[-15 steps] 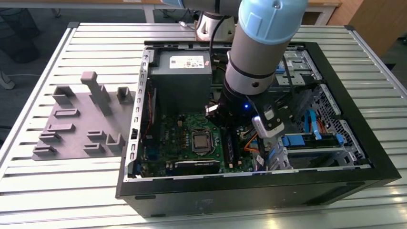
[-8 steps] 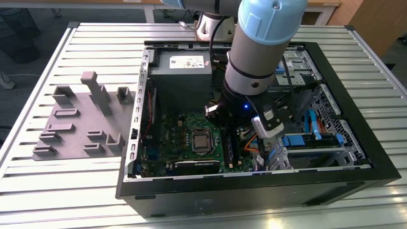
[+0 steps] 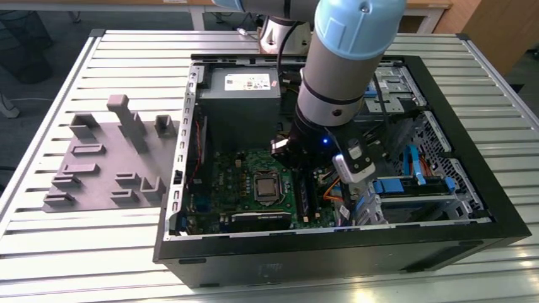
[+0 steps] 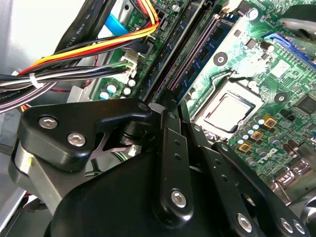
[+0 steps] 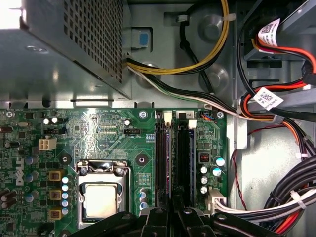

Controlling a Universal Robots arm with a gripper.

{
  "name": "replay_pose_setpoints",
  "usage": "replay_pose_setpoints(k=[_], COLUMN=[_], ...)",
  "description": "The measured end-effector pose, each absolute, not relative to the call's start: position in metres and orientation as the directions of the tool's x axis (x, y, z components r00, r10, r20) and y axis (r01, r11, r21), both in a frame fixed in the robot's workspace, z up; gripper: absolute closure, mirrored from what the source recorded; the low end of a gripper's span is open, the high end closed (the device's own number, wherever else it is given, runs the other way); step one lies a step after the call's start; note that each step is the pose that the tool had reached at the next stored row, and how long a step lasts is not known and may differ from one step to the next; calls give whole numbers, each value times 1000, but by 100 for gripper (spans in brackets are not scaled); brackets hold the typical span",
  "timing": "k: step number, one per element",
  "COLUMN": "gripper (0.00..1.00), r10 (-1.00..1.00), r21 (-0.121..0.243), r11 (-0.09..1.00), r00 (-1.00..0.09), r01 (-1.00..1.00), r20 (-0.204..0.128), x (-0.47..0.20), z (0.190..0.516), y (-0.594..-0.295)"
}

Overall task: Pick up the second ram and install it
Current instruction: 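Insert the second ram into the second slot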

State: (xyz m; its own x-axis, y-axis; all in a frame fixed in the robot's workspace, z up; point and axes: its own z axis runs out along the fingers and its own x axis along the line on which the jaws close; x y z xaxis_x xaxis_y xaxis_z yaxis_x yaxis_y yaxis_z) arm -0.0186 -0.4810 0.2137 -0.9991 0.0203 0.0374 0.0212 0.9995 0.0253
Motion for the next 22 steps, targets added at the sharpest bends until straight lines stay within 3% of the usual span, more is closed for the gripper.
replay_pose_setpoints(k=[22], gripper=[86], r10=[20], r21=[26], r11=[999], r00=[-999], r01=[21], r20=[38], x=[-19], z=[210], y=[-480])
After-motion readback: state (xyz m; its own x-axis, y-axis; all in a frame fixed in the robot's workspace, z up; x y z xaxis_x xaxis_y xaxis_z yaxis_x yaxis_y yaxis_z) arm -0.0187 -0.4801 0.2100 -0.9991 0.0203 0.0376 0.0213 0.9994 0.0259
